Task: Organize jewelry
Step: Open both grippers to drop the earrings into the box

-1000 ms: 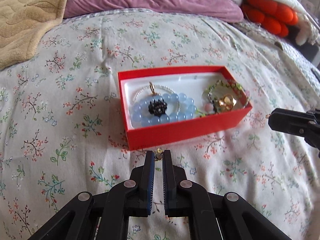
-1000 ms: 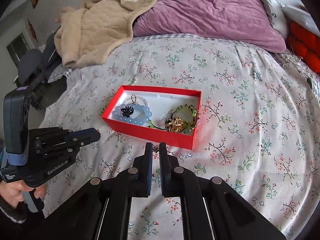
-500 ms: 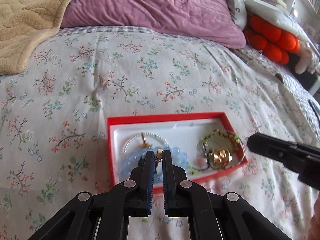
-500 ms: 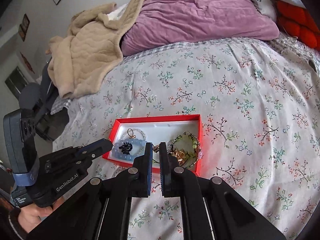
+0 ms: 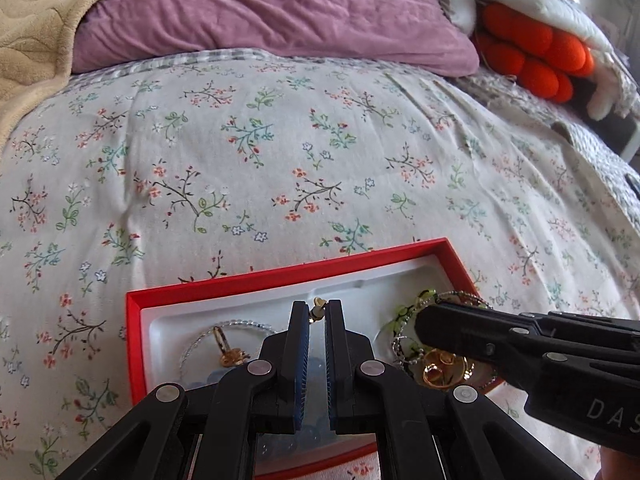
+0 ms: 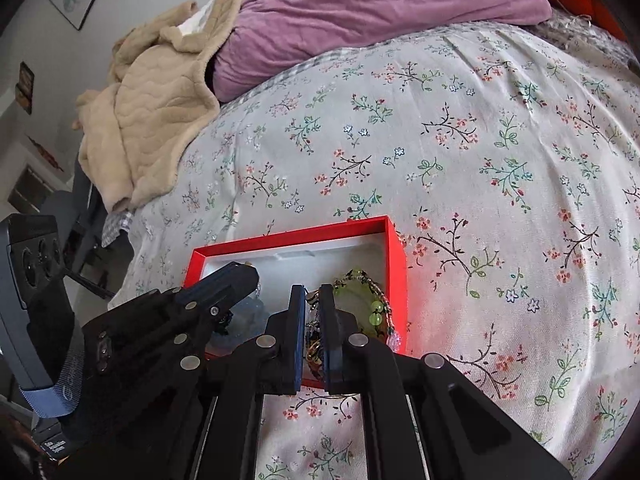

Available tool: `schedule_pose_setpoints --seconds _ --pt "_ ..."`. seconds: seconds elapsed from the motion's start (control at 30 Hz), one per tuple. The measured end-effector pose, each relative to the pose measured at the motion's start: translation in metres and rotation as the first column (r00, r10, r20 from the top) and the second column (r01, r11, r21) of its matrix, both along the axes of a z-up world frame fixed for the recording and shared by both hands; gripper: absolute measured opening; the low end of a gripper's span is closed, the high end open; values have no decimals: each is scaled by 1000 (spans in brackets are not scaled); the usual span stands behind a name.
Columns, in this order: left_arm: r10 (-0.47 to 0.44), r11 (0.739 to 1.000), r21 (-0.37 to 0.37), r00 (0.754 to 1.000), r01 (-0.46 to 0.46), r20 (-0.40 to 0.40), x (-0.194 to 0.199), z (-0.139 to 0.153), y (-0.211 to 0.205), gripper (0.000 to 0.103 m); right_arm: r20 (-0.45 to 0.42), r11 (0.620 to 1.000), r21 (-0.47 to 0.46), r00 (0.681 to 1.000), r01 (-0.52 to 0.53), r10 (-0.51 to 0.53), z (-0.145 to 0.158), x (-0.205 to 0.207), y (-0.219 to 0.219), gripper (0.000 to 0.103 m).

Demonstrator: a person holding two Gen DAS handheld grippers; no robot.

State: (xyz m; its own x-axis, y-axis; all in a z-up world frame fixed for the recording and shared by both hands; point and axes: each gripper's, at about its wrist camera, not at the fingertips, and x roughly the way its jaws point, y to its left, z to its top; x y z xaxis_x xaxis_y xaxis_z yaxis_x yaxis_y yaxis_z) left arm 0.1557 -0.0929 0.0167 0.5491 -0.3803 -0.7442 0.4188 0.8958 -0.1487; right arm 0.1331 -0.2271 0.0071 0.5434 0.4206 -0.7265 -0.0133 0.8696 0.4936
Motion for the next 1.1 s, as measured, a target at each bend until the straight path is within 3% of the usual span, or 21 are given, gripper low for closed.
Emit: schedule_pose_setpoints --seconds 0.1,0.17,0.23,0.4,0.47,0.6,0.7,0.87,1.0,1.1 --pt "5 1000 0 1000 -5 -6 2 -2 -2 4 -15 999 40 1000 2 -1 -3 5 0 8" --pt "8 1000 2 1000 -8 -7 2 -2 -2 14 -18 998 59 1000 -1 2 -3 7 -1 9" --pt "10 1000 11 1000 -10 -2 1 -1 -2 21 -11 998 56 1000 -3 3 -1 6 -1 9" --pt "34 999 5 999 -34 -6 -1 4 4 27 -1 999 53 1000 7 -7 7 0 -6 9" --pt "38 999 10 999 -38 7 -6 9 8 32 2 999 40 1000 7 -7 11 -4 -7 14" --pt "40 998 42 998 -42 48 -17 20 16 47 16 1000 9 1000 -11 11 19 -15 -6 51" --pt "63 995 69 996 -68 64 -26 27 29 62 20 999 -31 1000 -8 9 26 -24 -6 55" --pt "139 982 118 988 -146 64 -41 32 52 84 20 990 -143 1000 0 2 36 -44 1 69" --pt "205 968 142 978 -206 21 -53 32 69 90 31 976 -220 999 -3 10 46 -63 12 91" --pt "256 955 158 966 -252 -12 -67 32 78 98 48 968 -251 999 19 -8 54 -77 18 101"
